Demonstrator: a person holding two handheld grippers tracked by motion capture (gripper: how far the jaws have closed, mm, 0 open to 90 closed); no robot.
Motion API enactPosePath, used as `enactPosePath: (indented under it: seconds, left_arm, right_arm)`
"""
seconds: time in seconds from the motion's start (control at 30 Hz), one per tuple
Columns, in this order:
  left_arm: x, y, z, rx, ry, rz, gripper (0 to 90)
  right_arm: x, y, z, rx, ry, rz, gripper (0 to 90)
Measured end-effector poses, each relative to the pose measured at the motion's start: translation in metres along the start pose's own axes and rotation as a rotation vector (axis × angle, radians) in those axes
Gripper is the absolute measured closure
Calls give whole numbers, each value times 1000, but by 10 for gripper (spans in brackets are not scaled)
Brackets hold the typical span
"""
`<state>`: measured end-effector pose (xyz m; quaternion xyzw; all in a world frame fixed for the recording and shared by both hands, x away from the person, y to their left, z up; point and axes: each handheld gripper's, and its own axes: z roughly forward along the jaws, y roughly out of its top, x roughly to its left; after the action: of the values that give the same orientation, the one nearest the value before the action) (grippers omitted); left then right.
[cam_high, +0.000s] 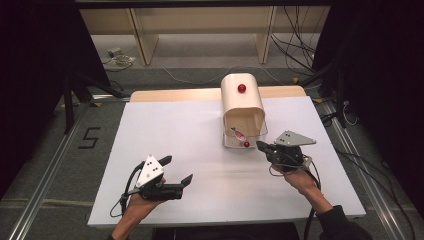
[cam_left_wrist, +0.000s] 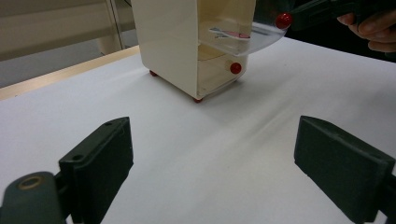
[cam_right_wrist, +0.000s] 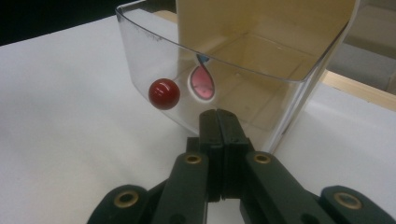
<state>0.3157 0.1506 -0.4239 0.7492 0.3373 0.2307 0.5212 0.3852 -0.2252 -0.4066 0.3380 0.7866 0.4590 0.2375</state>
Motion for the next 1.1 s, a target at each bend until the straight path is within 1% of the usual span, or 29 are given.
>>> enactPosePath:
  seconds: [0.33, 0.43, 0.47, 1.1]
  left_arm:
    - [0, 0, 0, 1, 0, 0, 114]
    - [0, 0, 0, 0, 0, 0, 114]
    - [0, 0, 0, 1, 0, 0, 114]
    - [0, 0, 0, 0, 0, 0, 114]
  right_arm:
    - [0, 0, 0, -1, -2, 2, 900]
    - [0, 0, 1, -5, -1, -5, 900]
    - [0, 0, 1, -2, -1, 2, 900]
    - [1, 1, 2, -9, -14, 1, 900]
